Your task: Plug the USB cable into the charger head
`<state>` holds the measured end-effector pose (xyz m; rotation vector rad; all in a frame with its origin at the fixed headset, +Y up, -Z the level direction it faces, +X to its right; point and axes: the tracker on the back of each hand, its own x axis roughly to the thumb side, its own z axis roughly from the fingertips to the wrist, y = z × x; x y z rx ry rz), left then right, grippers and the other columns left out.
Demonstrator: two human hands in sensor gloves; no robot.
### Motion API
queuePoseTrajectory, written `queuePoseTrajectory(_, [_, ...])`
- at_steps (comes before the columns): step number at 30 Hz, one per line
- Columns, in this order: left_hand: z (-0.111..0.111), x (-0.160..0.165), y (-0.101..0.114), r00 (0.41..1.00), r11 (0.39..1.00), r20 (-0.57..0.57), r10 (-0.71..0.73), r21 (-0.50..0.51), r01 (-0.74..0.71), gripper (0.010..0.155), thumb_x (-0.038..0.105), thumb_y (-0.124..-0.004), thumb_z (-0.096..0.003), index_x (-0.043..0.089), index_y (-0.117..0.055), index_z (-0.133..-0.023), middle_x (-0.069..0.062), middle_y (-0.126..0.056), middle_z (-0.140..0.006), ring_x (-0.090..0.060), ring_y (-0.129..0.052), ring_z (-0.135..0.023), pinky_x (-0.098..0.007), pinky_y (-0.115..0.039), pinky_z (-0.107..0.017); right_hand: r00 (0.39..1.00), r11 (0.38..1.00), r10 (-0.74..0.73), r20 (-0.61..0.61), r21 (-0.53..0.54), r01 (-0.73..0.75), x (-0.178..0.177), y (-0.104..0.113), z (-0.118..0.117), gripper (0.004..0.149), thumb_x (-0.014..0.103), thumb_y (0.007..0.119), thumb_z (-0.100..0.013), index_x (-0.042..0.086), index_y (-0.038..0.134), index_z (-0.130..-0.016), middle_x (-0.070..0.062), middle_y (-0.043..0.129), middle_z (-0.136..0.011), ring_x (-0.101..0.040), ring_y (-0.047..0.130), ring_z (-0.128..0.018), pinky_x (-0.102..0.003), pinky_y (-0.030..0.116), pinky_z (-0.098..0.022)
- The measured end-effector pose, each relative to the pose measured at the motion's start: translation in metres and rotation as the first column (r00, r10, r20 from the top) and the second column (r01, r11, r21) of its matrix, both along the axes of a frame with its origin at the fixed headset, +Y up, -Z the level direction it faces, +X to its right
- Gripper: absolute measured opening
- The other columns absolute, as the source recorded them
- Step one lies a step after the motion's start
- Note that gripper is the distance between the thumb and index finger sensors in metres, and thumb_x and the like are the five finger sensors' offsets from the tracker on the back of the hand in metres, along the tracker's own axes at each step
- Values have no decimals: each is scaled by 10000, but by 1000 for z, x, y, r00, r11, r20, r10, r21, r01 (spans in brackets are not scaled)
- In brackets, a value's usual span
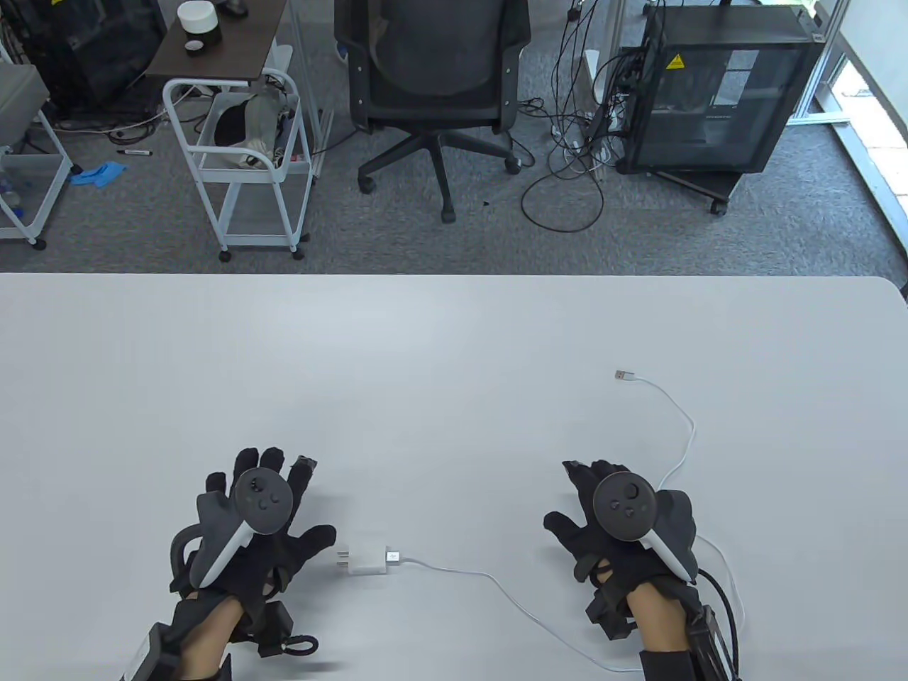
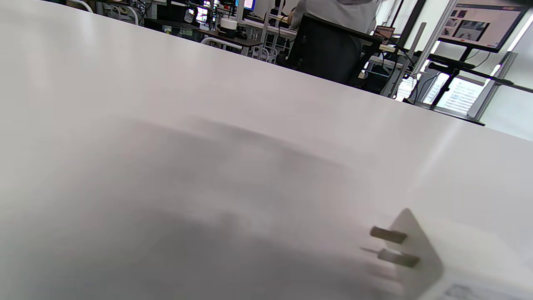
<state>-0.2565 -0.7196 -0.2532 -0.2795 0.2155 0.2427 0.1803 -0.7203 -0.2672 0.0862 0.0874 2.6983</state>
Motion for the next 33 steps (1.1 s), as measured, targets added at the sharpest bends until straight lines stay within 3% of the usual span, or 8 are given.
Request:
queuePoseTrajectory(5, [-2, -13, 0, 998, 999, -57, 30, -27, -31, 988, 743, -653, -40, 601, -333, -965, 252, -166, -1203, -72, -60, -1203, -455, -52, -935, 1000, 1000, -4, 1, -6, 4, -1, 0, 0, 861, 597, 712, -313, 136, 532, -1018, -282, 546, -1096, -547, 486, -976, -689, 383, -660])
queuePoseTrajectory(33, [-2, -20, 2, 995, 996, -81, 65, -61, -70, 986, 738, -642, -34, 597, -341, -962, 250, -162, -1198, -68, -12, -1180, -434, -27, -919, 1000, 999, -8, 24, -48, 9, 8, -8, -2, 845, 583, 715, -322, 122, 546, -1010, -282, 579, -1083, -550, 498, -968, -687, 389, -657])
